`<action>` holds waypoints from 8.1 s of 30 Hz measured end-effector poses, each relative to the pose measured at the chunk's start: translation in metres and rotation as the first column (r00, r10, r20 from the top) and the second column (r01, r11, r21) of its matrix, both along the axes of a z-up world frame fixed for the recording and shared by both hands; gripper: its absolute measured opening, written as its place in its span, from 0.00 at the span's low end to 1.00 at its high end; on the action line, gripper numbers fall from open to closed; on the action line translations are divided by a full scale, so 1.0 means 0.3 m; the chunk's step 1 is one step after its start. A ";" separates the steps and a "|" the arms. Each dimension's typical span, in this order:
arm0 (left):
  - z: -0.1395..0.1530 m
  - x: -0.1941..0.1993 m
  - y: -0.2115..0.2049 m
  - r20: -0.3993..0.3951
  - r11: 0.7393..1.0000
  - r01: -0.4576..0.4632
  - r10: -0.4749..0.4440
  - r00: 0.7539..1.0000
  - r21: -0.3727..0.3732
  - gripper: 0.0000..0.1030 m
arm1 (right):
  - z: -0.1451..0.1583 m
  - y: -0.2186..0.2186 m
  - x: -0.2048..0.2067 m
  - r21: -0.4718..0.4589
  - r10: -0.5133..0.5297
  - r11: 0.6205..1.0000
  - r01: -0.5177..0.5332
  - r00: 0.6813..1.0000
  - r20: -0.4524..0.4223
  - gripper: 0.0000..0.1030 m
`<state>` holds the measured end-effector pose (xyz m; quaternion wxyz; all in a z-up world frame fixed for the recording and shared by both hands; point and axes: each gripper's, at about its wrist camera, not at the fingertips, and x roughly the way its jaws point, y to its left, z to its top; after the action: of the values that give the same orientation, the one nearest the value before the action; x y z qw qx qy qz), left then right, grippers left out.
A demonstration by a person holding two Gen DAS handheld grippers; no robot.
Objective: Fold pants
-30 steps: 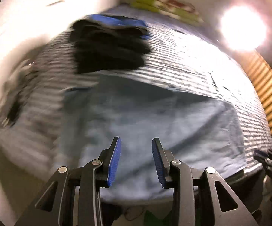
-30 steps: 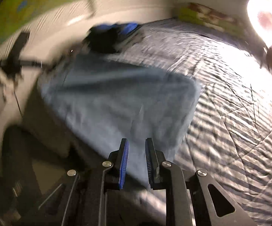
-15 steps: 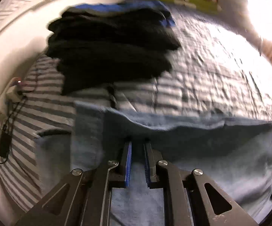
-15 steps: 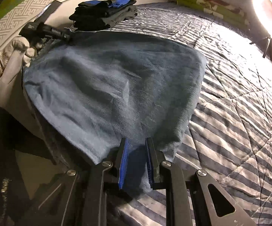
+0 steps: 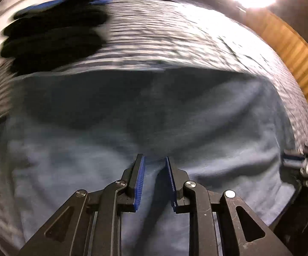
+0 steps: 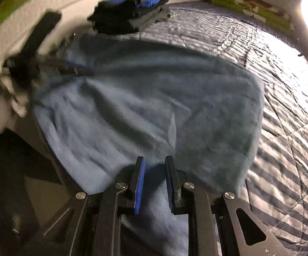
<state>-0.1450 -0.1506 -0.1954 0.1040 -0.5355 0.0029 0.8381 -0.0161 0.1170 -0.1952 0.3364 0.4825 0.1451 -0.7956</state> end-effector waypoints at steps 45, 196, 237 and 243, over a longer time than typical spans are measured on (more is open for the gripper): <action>0.043 0.378 0.585 -0.062 0.938 0.346 -0.346 0.936 -0.011 0.43 | -0.032 0.340 0.073 -0.227 -0.334 0.875 0.428 0.873 0.356 0.41; -0.108 -0.155 -0.818 0.097 0.890 -0.357 0.344 0.934 0.283 1.00 | -0.040 -0.603 -0.426 -0.363 -0.030 0.915 0.174 0.929 0.368 0.63; 0.784 0.172 -0.624 -0.418 0.900 -0.173 0.347 0.839 0.400 0.16 | 0.807 -0.536 -0.113 -0.488 -0.071 0.872 -0.031 0.979 -0.189 0.11; 0.933 0.033 -0.652 -0.463 0.905 -0.171 0.353 0.813 0.390 0.16 | 0.920 -0.582 -0.251 -0.510 -0.096 0.859 -0.036 0.968 -0.230 0.11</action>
<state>-0.1350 -0.3461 0.0846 0.0691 -0.2568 -0.1842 0.9462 -0.0914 -0.0576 0.0807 0.4188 0.2755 -0.0376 -0.8645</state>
